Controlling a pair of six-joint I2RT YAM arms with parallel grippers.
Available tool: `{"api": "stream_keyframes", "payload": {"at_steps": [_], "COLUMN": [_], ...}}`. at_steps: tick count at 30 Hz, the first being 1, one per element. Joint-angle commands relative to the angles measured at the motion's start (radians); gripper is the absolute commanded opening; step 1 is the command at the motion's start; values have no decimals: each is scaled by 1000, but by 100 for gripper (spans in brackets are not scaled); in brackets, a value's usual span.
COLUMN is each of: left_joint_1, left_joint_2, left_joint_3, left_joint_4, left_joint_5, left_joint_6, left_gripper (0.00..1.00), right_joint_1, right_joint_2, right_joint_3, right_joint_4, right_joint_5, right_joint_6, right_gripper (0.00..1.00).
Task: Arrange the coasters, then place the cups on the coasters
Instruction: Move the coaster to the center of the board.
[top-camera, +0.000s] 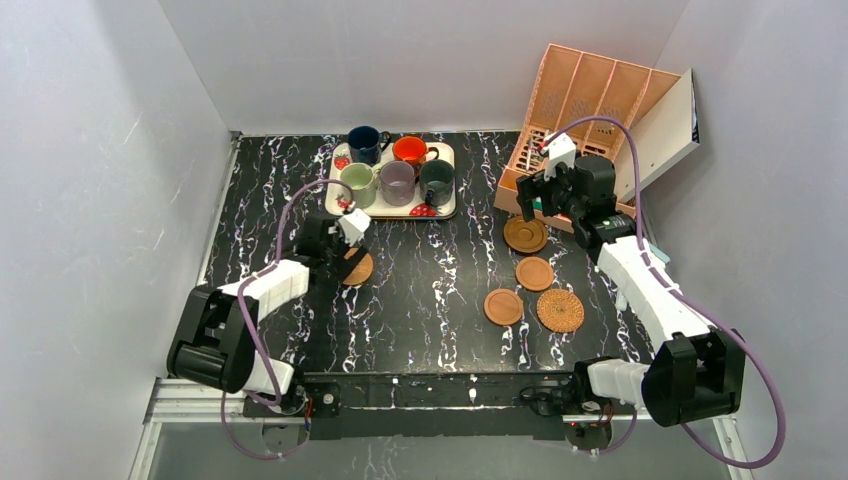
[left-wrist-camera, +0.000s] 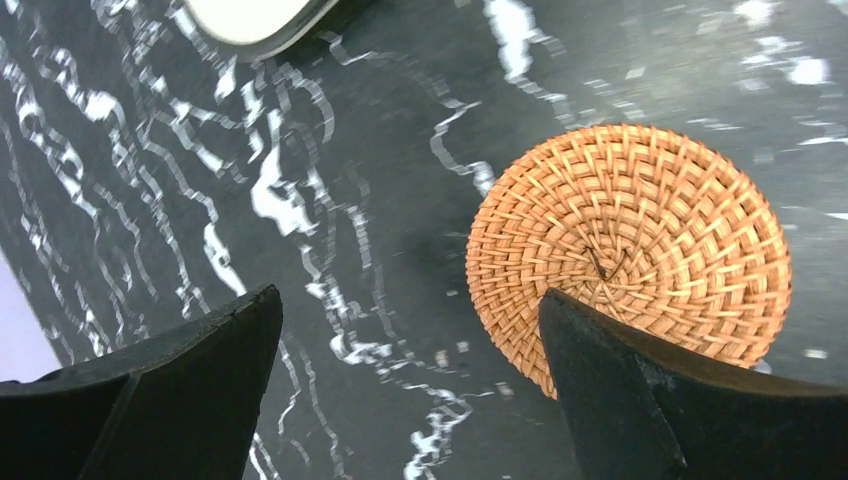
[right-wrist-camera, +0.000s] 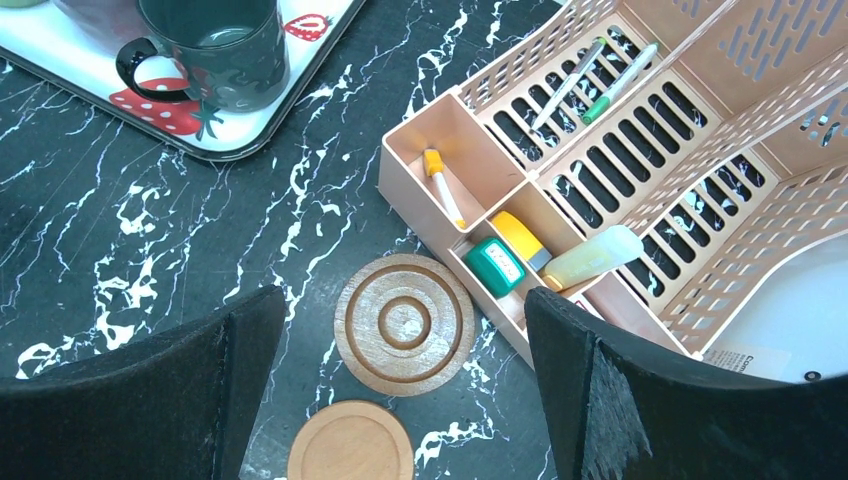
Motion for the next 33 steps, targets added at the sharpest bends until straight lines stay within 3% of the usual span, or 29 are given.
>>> {"api": "stream_keyframes", "payload": {"at_steps": [1,12,19,25,33], "left_joint_1": [108,309,360,391,400], "left_joint_2": [-12,91,226,268,99], "left_joint_3": [-29,35,117,186,216], "left_joint_4": [49,114,181,167,32], "left_joint_5": [18,-19,-178,-181,-130], "left_joint_6": [4,-43,-80,-117,-176], "left_gripper": [98,98,98,98,98], "right_joint_1": [-10,-16,-18,-18,-28], "right_joint_2": [-41,-57,-48,-32,-34], "right_joint_3": [3,4,4,17,29], "right_joint_4": [43,43,32,7,-21], "right_joint_5": [8,-1,-22,-48,-81], "right_joint_6": [-1,4,-1,-9,-14], "right_gripper": [99,99,99,99,99]}}
